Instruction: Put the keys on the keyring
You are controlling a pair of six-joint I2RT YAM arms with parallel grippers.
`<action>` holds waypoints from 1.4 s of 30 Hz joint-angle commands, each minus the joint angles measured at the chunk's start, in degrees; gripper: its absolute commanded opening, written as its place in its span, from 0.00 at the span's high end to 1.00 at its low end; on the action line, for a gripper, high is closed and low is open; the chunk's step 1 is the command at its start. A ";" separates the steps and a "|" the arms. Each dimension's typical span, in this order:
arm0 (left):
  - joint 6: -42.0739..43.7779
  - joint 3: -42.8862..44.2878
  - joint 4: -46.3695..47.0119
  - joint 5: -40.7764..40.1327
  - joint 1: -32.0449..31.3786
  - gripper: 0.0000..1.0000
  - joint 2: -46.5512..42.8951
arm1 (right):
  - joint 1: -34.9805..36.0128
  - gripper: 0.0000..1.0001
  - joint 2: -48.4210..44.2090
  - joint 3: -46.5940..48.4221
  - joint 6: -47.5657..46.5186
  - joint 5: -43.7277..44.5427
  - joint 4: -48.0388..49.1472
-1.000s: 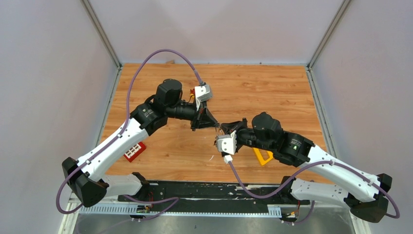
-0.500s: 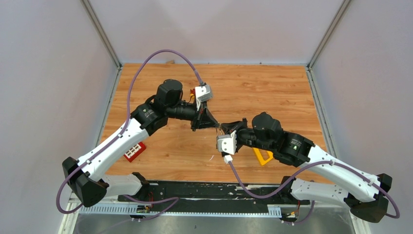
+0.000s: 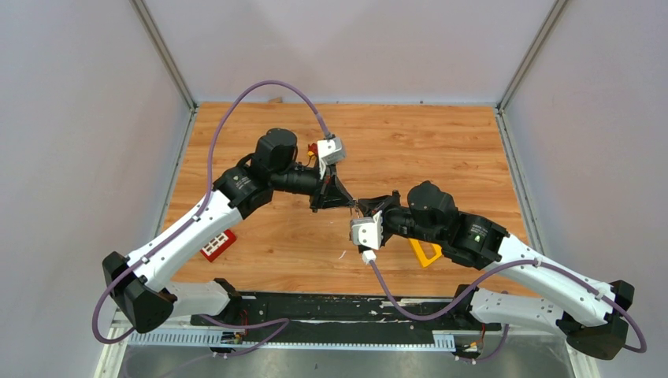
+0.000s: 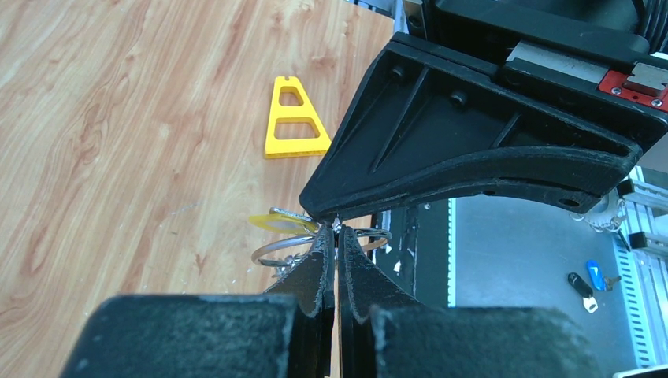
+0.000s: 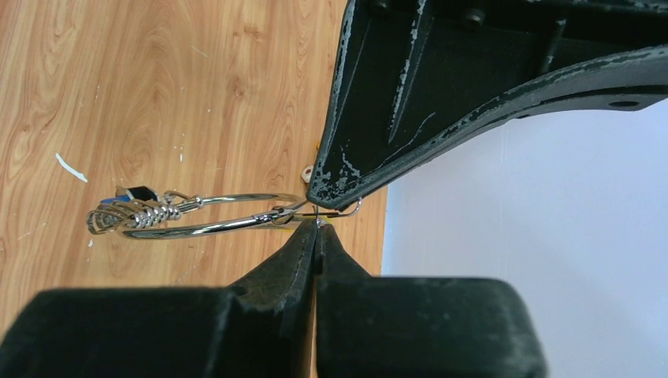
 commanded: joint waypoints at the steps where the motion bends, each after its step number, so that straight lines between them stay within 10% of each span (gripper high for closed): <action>1: -0.60 0.37 2.19 -1.24 0.25 1.00 0.45 | 0.75 1.00 -1.06 1.03 0.62 -0.85 1.76; 42: 8.30 -1.04 -2.11 2.63 0.34 1.00 -3.83 | 0.77 1.00 -2.50 -0.01 -1.42 3.95 2.84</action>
